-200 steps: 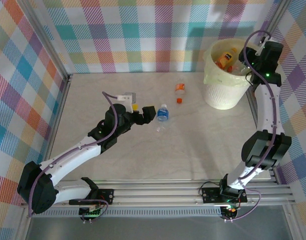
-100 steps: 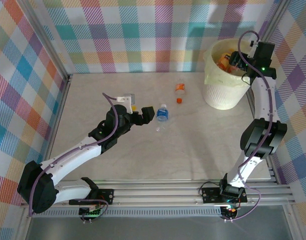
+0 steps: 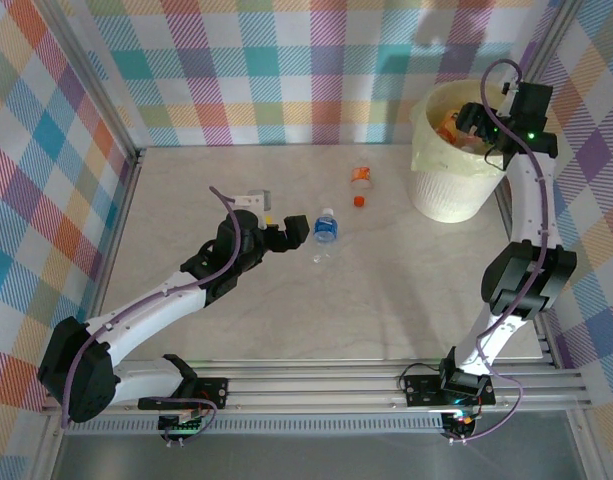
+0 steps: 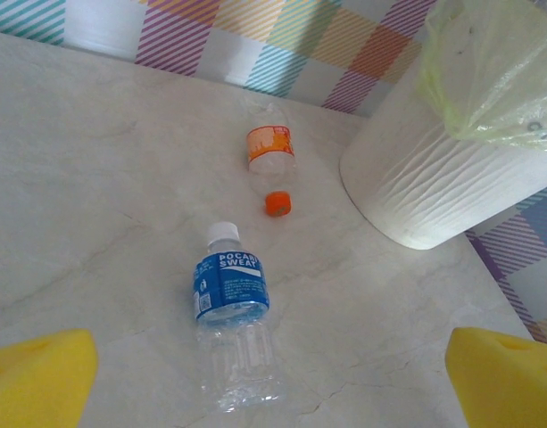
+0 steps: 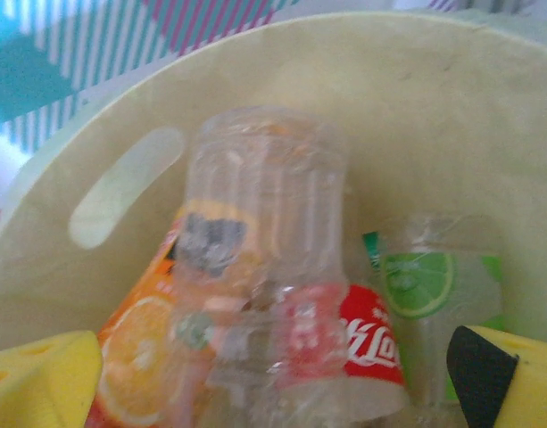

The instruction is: Put the plastic bottles in the bin

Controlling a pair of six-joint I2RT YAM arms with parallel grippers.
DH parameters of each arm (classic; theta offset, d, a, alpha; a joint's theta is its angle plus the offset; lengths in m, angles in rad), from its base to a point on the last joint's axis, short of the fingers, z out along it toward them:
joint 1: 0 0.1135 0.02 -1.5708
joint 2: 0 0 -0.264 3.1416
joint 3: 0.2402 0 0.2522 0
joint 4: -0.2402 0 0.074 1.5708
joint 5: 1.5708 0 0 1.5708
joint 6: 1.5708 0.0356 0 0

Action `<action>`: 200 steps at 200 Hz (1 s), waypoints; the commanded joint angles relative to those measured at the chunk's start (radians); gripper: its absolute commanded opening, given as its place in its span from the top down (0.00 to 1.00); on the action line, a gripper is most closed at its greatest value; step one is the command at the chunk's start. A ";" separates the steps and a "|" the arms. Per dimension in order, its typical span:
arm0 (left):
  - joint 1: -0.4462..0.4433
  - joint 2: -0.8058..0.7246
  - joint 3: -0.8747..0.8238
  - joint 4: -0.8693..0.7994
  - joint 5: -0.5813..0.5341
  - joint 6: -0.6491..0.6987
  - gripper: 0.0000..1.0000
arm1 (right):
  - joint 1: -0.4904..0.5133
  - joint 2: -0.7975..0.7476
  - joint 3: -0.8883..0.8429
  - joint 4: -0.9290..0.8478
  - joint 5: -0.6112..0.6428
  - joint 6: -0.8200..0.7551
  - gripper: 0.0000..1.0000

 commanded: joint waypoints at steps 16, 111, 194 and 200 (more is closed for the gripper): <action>-0.009 0.027 0.015 0.002 -0.017 -0.012 0.00 | -0.003 0.025 0.090 -0.105 -0.194 0.025 0.00; -0.009 0.016 0.016 -0.024 -0.030 -0.009 0.00 | 0.015 0.168 0.233 -0.099 -0.435 0.075 0.00; -0.009 0.046 0.030 -0.020 -0.023 -0.014 0.00 | 0.047 0.113 0.190 0.021 -0.533 0.107 0.00; -0.009 0.047 0.032 -0.022 -0.023 -0.013 0.00 | 0.047 0.114 0.189 0.023 -0.559 0.107 0.00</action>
